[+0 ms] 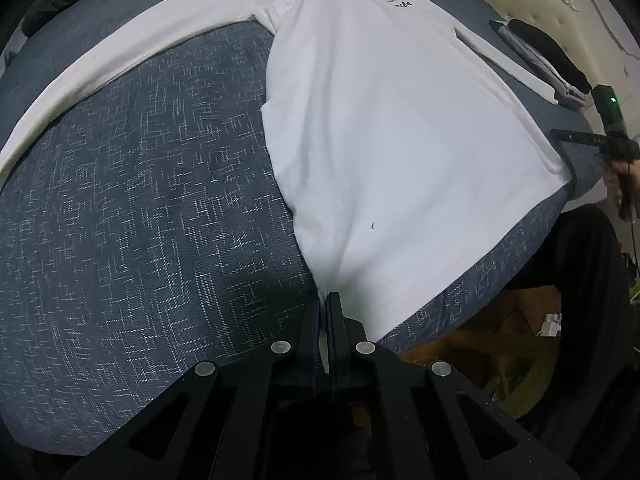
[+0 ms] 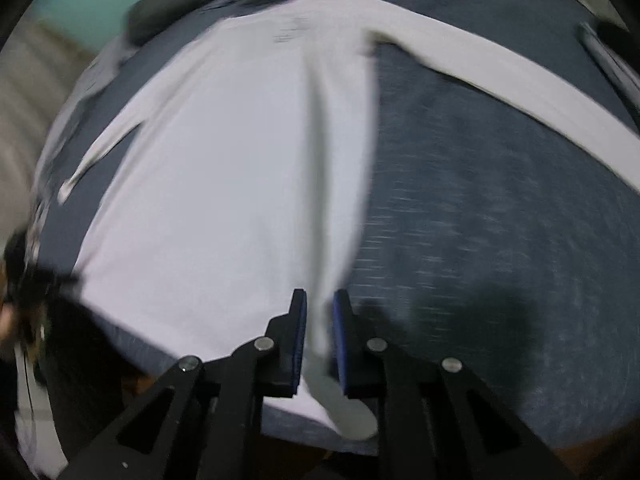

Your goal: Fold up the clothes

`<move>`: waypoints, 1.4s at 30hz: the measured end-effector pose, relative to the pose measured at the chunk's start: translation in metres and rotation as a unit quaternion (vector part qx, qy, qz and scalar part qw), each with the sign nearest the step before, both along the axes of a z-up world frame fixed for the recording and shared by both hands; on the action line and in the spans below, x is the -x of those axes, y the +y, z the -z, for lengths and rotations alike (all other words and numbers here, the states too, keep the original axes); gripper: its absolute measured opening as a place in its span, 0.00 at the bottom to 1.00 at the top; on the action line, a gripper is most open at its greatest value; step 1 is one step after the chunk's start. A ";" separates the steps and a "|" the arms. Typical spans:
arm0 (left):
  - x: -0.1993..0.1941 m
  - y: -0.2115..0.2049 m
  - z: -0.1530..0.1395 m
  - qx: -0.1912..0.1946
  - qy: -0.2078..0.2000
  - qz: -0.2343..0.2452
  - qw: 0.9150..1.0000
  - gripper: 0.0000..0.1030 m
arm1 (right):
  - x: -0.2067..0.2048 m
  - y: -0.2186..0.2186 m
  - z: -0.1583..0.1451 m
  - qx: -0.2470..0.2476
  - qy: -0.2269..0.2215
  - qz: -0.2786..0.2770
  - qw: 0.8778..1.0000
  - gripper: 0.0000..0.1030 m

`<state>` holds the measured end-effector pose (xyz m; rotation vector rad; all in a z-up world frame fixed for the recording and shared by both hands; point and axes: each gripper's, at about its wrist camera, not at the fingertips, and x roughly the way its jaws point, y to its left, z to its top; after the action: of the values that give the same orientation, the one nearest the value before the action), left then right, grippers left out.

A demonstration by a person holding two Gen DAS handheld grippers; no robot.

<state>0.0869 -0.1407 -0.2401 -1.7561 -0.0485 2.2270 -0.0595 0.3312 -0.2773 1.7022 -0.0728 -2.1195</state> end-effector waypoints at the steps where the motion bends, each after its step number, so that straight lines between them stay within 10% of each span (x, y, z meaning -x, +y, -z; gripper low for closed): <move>1: -0.001 0.000 0.000 -0.001 0.000 0.000 1.000 0.03 | 0.003 0.004 0.005 0.004 -0.016 0.012 1.000 0.17; 13: -0.007 0.001 0.001 0.000 -0.007 0.000 1.000 0.03 | 0.017 -0.004 0.037 0.005 -0.039 0.018 0.999 0.26; 16: -0.008 0.001 0.000 0.000 -0.008 0.000 1.000 0.03 | 0.019 -0.005 0.034 0.014 -0.031 0.016 0.999 0.05; 31: -0.016 0.003 -0.002 0.001 -0.010 0.003 1.000 0.03 | 0.031 0.034 0.003 -0.002 0.020 0.039 0.999 0.03; 42: -0.023 0.000 -0.011 -0.001 -0.005 0.006 1.000 0.03 | 0.011 0.056 -0.003 0.034 -0.011 0.043 0.998 0.27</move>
<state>0.1102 -0.1408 -0.2294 -1.7623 -0.0433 2.2084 -0.0702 0.3870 -0.2746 1.7108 -0.2254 -2.1349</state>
